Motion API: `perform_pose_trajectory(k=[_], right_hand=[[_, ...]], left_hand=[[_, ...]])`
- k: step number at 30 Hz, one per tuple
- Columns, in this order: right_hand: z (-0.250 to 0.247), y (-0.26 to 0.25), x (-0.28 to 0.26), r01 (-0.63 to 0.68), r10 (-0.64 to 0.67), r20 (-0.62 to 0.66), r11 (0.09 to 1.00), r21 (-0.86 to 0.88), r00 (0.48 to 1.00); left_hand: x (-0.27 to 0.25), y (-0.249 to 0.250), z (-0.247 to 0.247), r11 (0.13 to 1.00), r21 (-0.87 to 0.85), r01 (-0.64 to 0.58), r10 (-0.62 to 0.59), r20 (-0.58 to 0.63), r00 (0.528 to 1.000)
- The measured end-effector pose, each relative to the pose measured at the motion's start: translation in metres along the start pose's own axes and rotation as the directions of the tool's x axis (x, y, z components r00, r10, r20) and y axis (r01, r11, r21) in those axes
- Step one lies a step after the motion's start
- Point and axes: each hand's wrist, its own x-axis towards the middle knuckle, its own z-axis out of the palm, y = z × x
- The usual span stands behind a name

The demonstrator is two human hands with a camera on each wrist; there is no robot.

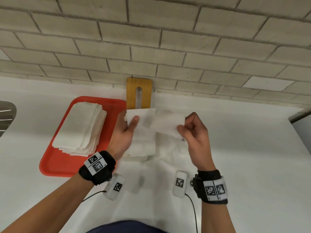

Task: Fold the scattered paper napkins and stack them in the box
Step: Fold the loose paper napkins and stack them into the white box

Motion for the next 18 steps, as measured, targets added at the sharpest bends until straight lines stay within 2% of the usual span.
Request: perform_pose_trajectory(k=[2, 4, 7, 11, 15, 18], right_hand=[[0.014, -0.020, -0.005, 0.042, -0.046, 0.022, 0.986, 0.158, 0.999], [0.031, -0.025, -0.005, 0.015, -0.015, 0.002, 0.980, 0.199, 1.000], [0.053, -0.008, -0.001, -0.030, 0.030, -0.065, 1.000, -0.003, 0.997], [0.070, 0.027, -0.002, -0.031, -0.013, -0.164, 0.964, -0.264, 0.986], [0.086, 0.036, -0.001, 0.036, -0.156, -0.265, 0.912, -0.408, 0.952], [0.094, 0.038, 0.003, 0.092, -0.263, -0.279, 0.858, -0.505, 0.924]], left_hand=[[-0.003, 0.002, 0.001, 0.999, -0.052, -0.010, 0.013, 0.060, 0.998], [-0.007, 0.004, 0.001, 0.993, -0.115, 0.005, 0.009, 0.115, 0.993], [-0.010, 0.011, 0.004, 0.984, -0.173, 0.051, -0.030, 0.121, 0.992], [-0.007, 0.021, 0.003, 0.966, -0.203, 0.157, -0.136, 0.112, 0.984], [-0.008, 0.022, 0.001, 0.964, -0.204, 0.172, -0.148, 0.130, 0.980], [-0.007, 0.023, 0.001, 0.961, -0.215, 0.175, -0.157, 0.095, 0.983]])
